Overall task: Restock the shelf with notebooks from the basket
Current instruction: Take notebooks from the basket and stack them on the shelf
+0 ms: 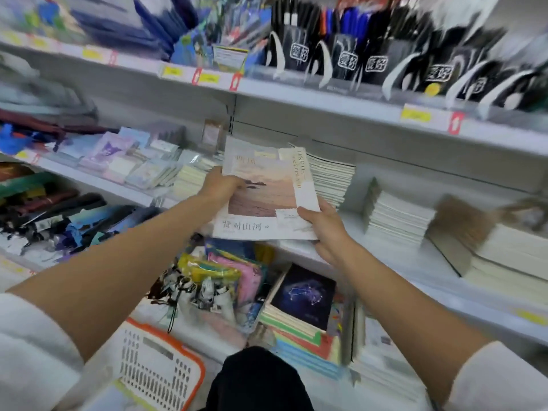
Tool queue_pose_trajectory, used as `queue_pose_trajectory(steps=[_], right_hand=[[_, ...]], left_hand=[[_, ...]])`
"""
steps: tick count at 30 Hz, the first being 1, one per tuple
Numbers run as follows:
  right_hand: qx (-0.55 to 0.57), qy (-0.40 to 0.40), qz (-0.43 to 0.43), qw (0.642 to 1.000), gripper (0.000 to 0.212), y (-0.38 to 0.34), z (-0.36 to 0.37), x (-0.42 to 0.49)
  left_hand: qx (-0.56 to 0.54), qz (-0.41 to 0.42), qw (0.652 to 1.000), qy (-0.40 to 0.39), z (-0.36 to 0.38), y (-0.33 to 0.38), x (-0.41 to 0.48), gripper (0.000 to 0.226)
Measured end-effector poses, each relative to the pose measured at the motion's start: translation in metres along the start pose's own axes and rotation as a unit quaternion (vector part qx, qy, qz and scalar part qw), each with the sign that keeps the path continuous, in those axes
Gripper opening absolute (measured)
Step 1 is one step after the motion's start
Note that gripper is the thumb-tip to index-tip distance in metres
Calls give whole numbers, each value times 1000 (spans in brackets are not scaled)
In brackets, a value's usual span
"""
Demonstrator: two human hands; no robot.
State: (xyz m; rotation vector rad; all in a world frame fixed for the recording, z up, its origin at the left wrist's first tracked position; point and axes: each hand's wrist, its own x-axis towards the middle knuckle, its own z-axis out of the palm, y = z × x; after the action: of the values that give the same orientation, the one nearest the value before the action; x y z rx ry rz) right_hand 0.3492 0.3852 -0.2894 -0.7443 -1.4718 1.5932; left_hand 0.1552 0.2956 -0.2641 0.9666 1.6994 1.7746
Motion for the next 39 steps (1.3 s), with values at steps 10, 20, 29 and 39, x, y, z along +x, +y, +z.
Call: queue_pose_trajectory(steps=[10, 20, 29, 39], right_hand=[[94, 121, -7, 988, 33, -63, -45, 41], [89, 248, -41, 964, 14, -92, -46, 84], [-300, 245, -112, 915, 83, -65, -65, 117], [-299, 231, -201, 904, 74, -43, -82, 159]], left_hand=[[-28, -7, 995, -92, 59, 58, 37, 46], [14, 106, 991, -87, 73, 38, 57, 46], [51, 104, 993, -22, 96, 27, 106, 100], [54, 124, 991, -13, 113, 21, 156, 72]])
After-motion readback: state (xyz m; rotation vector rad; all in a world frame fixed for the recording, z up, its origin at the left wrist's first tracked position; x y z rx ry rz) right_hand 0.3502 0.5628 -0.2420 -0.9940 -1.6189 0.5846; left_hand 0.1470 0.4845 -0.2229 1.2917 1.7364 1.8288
